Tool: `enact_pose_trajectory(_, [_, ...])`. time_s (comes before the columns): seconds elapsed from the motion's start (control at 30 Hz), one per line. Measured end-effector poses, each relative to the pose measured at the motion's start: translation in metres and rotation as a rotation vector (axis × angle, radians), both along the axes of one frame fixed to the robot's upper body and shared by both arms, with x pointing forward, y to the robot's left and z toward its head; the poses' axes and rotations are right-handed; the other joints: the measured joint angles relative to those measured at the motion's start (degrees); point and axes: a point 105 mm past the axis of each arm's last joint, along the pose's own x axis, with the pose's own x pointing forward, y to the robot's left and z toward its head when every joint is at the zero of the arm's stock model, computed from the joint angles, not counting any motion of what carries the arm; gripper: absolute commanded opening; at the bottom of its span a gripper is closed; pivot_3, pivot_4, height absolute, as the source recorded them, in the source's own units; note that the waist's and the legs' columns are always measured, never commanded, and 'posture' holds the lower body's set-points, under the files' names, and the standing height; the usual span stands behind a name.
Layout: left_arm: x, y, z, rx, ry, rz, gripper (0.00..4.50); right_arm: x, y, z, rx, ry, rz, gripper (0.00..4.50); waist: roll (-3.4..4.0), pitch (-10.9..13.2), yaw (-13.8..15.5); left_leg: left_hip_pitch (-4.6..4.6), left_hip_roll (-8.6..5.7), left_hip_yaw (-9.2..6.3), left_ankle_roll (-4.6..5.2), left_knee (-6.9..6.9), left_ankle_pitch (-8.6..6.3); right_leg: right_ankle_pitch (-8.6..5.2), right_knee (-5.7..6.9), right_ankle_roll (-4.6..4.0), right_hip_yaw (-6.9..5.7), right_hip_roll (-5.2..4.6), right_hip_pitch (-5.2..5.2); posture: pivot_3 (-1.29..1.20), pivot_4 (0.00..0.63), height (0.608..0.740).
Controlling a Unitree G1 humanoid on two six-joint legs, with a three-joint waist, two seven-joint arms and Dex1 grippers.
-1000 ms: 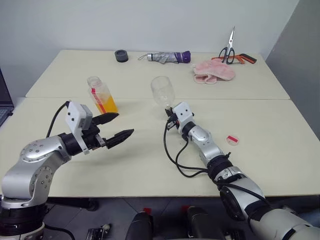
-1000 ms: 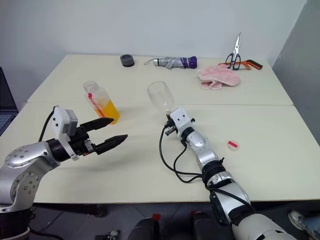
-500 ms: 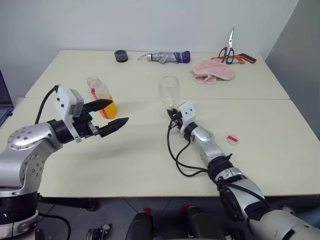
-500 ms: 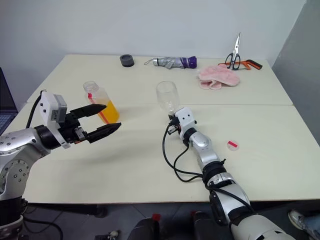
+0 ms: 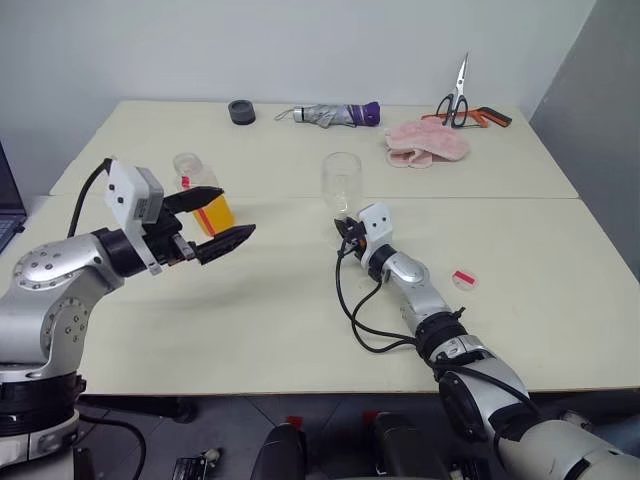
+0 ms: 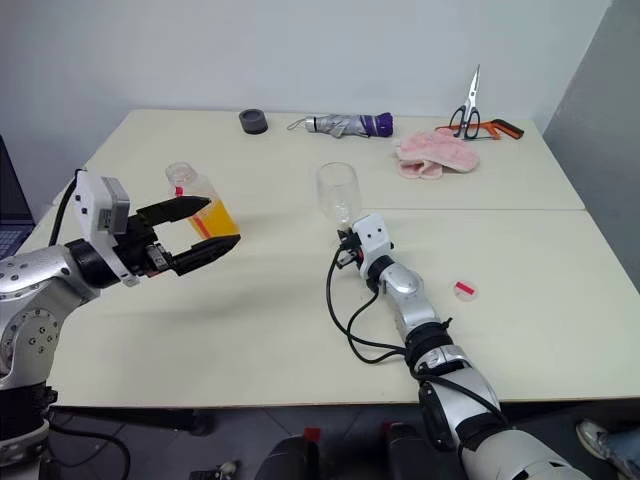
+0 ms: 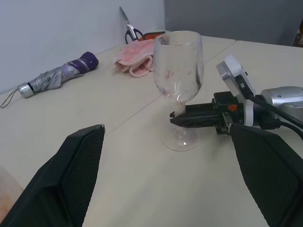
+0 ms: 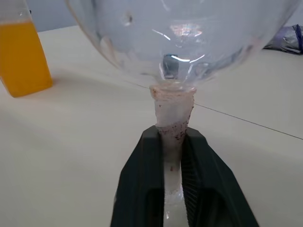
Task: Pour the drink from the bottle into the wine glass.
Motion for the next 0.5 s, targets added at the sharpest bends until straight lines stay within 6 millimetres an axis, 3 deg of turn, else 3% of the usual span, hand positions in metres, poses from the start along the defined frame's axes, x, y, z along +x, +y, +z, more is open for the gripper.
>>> enact_pose_trajectory(0.07, [0.0006, 0.0010, -0.0008, 0.001, 0.001, 0.002, 4.50, -0.0024, -0.0019, -0.0123, -0.008, 0.042, -0.005, 2.10, 0.02, 0.0, 0.0, -0.02, 0.00, 0.01, 0.00, -0.01, 0.00, 0.00, -0.01, 0.00, 0.02, 0.00, -0.03, 0.00, 0.150, 0.740])
enact_pose_trajectory(0.3, [0.0029, 0.0005, -0.0048, 0.007, 0.008, -0.004, 4.50, -0.0024, -0.0019, -0.0129, -0.009, 0.048, -0.006, 4.47, 0.03, 0.0, 0.0, -0.04, 0.00, 0.02, 0.00, -0.02, 0.00, 0.00, -0.02, 0.00, 0.02, 0.00, -0.05, 0.00, 0.150, 0.740])
enact_pose_trajectory(0.5, [0.0034, -0.0003, -0.0068, 0.013, 0.014, -0.013, 4.50, -0.0023, -0.0021, -0.0127, -0.007, 0.049, -0.007, 4.47, 0.03, 0.0, 0.0, -0.04, 0.00, 0.02, 0.00, -0.02, 0.00, 0.00, -0.02, 0.00, 0.02, 0.00, -0.05, 0.00, 0.150, 0.740])
